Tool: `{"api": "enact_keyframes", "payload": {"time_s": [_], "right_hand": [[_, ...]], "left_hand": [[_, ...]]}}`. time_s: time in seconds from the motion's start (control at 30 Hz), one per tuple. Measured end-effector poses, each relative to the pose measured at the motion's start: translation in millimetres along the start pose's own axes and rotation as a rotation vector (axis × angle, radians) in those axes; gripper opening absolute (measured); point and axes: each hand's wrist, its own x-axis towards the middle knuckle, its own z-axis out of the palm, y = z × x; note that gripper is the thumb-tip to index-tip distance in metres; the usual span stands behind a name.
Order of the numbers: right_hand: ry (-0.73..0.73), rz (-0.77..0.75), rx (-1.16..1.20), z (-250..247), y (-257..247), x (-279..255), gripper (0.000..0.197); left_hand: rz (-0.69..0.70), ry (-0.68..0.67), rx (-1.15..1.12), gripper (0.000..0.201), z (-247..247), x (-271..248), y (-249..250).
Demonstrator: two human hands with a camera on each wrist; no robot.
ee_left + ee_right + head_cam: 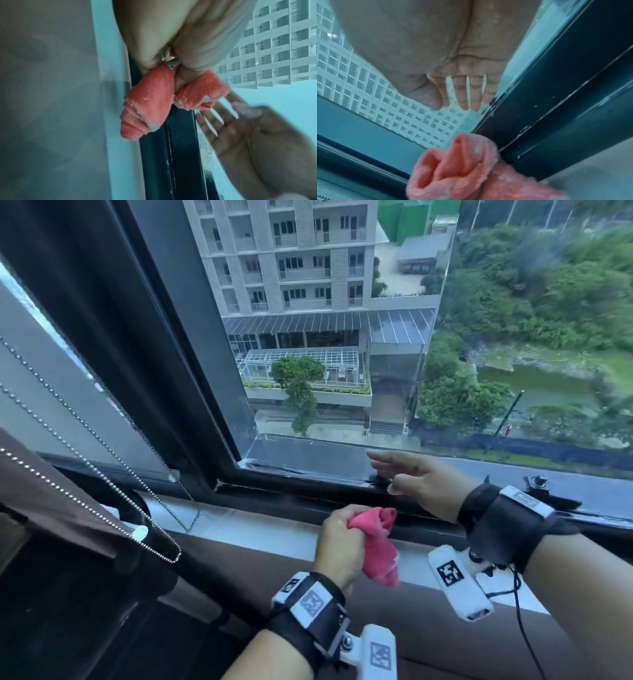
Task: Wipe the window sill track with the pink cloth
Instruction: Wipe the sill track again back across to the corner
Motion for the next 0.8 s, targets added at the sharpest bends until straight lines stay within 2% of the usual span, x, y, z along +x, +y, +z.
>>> {"api": "enact_keyframes", "payload": {"time_s": [0.07,0.13,0.17,0.23,0.27,0.3,0.4,0.47,0.53,0.63,0.73,0.77,0.8], "right_hand": [[0.073,-0.029,-0.027,-5.9,7.2,-11.1,0.041],[0.109,0.001,-0.057,-2.7,11.8,-21.7,0.022],[0.098,0.027,-0.063,3.4,12.8,-26.6,0.031],[0.034,0.033,-0.022,20.6,15.8,-33.7,0.066],[0.0,0.032,0.032,30.1,17.3,-35.9,0.077],[-0.031,0.041,0.126,38.8,20.4,-36.3,0.08],[-0.088,0.143,0.553,51.7,24.8,-36.0,0.066],[-0.105,0.131,0.616,52.5,25.1,-35.2,0.055],[-0.097,0.07,0.526,52.1,22.1,-34.2,0.047],[-0.119,0.0,0.469,54.9,20.0,-32.0,0.045],[-0.11,-0.041,0.458,62.2,19.6,-29.6,0.041],[-0.092,-0.053,0.436,64.8,19.1,-27.9,0.04],[-0.067,-0.06,0.401,68.8,18.6,-25.2,0.039]], "left_hand": [[0.054,0.013,-0.058,0.043,-10.9,-1.5,5.9],[0.152,0.032,-0.03,0.035,-17.6,-4.6,14.2],[0.215,0.028,0.012,0.031,-20.0,-6.1,17.4],[0.319,-0.022,0.073,0.028,-23.7,-9.4,20.3],[0.355,-0.048,0.088,0.027,-24.9,-11.2,21.8],[0.389,-0.077,0.099,0.026,-26.8,-13.6,23.6],[0.482,-0.077,0.258,0.036,-33.4,-19.5,26.7],[0.454,-0.006,0.303,0.054,-39.0,-17.8,25.7],[0.402,0.01,0.345,0.059,-48.2,-15.4,22.2],[0.203,-0.196,0.309,0.047,-64.0,-18.2,21.1],[0.072,-0.466,-0.055,0.046,-75.9,-29.8,21.1],[0.058,-0.532,-0.161,0.047,-79.1,-32.4,19.9],[0.052,-0.544,-0.195,0.044,-81.8,-32.6,17.1]]}}
